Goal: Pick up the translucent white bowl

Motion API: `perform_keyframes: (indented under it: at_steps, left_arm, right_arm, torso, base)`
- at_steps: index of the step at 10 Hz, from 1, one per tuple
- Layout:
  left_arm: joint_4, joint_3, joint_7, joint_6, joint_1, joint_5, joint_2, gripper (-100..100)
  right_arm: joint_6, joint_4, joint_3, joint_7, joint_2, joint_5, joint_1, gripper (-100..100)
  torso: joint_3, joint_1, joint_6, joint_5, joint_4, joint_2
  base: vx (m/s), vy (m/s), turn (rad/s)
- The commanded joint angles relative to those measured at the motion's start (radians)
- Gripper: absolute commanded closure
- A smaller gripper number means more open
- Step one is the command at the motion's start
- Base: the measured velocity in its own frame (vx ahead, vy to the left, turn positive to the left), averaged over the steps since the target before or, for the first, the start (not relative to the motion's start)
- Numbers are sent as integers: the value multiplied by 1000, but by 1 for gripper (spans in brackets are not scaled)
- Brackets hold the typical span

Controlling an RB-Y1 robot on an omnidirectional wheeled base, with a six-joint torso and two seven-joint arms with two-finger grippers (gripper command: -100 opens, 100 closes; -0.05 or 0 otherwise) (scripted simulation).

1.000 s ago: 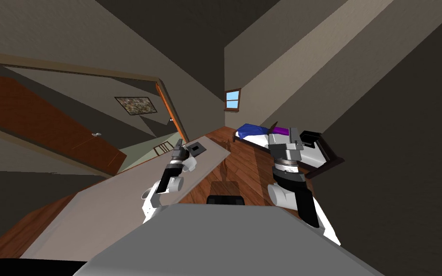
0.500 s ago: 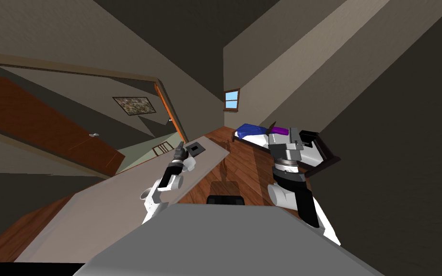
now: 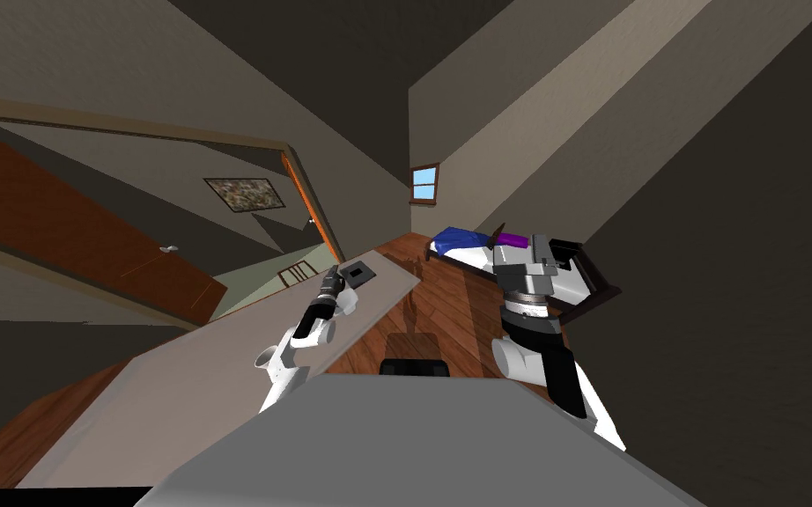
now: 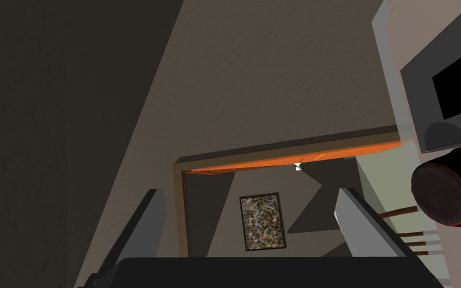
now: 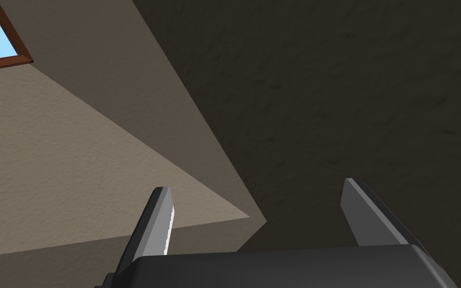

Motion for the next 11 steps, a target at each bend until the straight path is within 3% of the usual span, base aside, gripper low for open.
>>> perform_keyframes:
  at_steps: [1, 8, 11]
  left_arm:
    - [8, 1, -1, 28, -11, -2, -3, -100]
    - [155, 57, 61, 235, -89, 12, 13, -100]
    - [191, 72, 80, 308, -109, 16, 15, -100]
  right_arm:
    - [0, 0, 0, 0, 0, 0, 0, 0]
    - [0, 0, 0, 0, 0, 0, 0, 0]
    - [0, 0, 0, 0, 0, 0, 0, 0]
  torso:
    - [0, 0, 0, 0, 0, 0]
    - [0, 0, 0, 0, 0, -1]
    - [-1, 0, 0, 0, 0, -2]
  base:
    - [2, -8, 1]
    - [11, -17, -6]
    - [24, -18, 1]
